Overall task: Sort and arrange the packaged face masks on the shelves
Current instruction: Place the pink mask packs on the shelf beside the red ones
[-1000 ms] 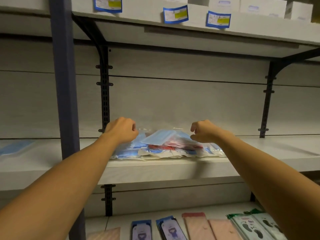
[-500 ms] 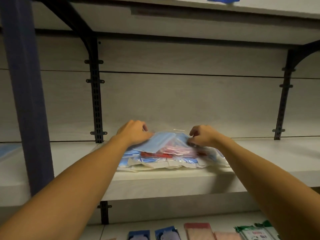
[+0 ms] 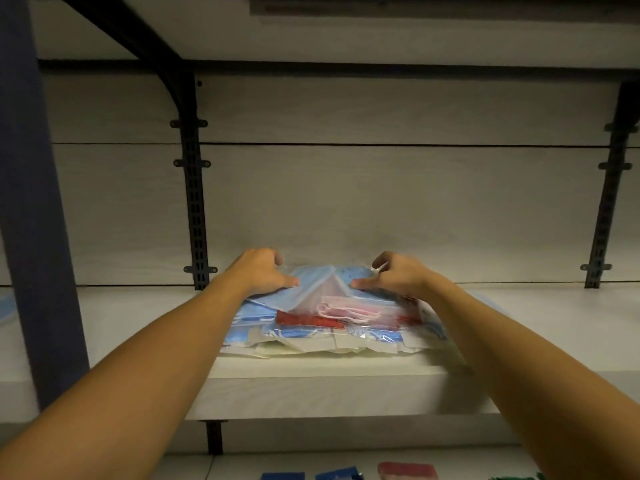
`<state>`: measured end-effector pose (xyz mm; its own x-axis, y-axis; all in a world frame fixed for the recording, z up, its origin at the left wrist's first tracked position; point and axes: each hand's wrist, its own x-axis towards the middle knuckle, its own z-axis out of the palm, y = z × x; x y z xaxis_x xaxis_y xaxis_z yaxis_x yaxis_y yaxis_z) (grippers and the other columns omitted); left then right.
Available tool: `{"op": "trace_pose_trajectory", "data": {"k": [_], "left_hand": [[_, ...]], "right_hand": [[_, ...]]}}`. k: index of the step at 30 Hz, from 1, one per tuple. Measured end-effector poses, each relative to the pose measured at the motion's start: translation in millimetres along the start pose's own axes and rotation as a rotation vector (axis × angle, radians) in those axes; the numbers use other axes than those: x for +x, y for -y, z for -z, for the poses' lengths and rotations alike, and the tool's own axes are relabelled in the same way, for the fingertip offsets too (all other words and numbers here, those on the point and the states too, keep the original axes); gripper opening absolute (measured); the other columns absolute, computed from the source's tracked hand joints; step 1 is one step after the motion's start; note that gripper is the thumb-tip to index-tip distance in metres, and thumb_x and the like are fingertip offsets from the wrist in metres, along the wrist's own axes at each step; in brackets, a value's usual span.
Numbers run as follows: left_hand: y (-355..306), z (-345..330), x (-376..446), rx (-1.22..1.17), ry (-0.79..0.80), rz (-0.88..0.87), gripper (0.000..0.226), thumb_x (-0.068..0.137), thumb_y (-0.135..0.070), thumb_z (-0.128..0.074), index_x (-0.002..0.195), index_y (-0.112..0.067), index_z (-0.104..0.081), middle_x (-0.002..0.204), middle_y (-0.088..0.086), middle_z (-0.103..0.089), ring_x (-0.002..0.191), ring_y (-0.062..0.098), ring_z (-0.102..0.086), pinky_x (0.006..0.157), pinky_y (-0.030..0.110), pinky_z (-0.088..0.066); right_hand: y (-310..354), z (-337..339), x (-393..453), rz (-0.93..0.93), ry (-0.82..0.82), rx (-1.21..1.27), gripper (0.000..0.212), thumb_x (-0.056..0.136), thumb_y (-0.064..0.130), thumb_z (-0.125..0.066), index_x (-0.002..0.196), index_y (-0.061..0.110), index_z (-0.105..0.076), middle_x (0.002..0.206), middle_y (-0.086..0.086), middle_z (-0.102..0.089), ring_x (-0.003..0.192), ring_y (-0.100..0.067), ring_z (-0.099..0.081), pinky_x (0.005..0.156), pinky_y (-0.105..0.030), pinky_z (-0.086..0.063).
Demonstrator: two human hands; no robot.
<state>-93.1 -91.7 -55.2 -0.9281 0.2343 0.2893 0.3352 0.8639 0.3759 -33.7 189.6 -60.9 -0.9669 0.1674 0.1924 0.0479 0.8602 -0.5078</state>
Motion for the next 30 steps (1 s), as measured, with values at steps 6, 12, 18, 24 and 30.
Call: {"op": "trace_pose_trajectory", "data": {"k": [6, 12, 18, 24, 30], "left_hand": [[5, 15, -6, -0.024, 0.008, 0.063, 0.084, 0.075, -0.052, -0.084, 0.139, -0.008, -0.053, 0.137, 0.009, -0.057, 0.121, 0.027, -0.056, 0.098, 0.036, -0.049], [10, 26, -14, -0.145, 0.023, 0.147, 0.086, 0.076, -0.041, -0.087, 0.143, -0.005, -0.047, 0.143, 0.012, -0.052, 0.126, 0.030, -0.053, 0.101, 0.035, -0.045], [11, 37, -23, -0.257, 0.034, 0.260, 0.086, 0.075, -0.036, -0.089, 0.142, -0.005, -0.046, 0.140, 0.012, -0.051, 0.119, 0.029, -0.053, 0.098, 0.038, -0.046], [10, 44, -37, -0.479, 0.030, 0.340, 0.064, 0.076, -0.016, -0.089, 0.122, -0.006, -0.045, 0.111, 0.010, -0.055, 0.105, 0.031, -0.061, 0.093, 0.045, -0.055], [12, 52, -44, -0.602, -0.005, 0.401, 0.048, 0.083, 0.007, -0.074, 0.119, -0.002, -0.043, 0.085, 0.015, -0.057, 0.071, 0.023, -0.059, 0.065, 0.034, -0.053]], "right_hand": [[14, 5, 0, -0.068, 0.017, 0.412, 0.036, 0.106, 0.031, -0.047, 0.125, 0.001, -0.053, 0.115, -0.019, -0.065, 0.067, -0.023, -0.057, 0.055, -0.029, -0.047], [8, 7, 10, -0.240, 0.003, 0.228, 0.021, 0.090, 0.007, -0.068, 0.106, -0.005, -0.064, 0.090, -0.021, -0.070, 0.074, -0.033, -0.068, 0.080, -0.043, -0.062], [20, 9, -7, -0.310, 0.100, 0.138, 0.040, 0.086, 0.033, -0.079, 0.092, 0.002, -0.055, 0.084, -0.016, -0.061, 0.073, -0.030, -0.058, 0.074, -0.041, -0.054], [27, 8, -2, -0.358, 0.152, 0.523, 0.029, 0.100, 0.027, -0.060, 0.091, 0.000, -0.055, 0.071, -0.014, -0.059, 0.060, -0.027, -0.057, 0.064, -0.037, -0.055], [11, 8, 4, -0.493, 0.163, 0.553, 0.014, 0.085, 0.001, -0.045, 0.079, -0.002, -0.058, 0.062, -0.015, -0.061, 0.072, -0.030, -0.056, 0.092, -0.041, -0.052]]}}
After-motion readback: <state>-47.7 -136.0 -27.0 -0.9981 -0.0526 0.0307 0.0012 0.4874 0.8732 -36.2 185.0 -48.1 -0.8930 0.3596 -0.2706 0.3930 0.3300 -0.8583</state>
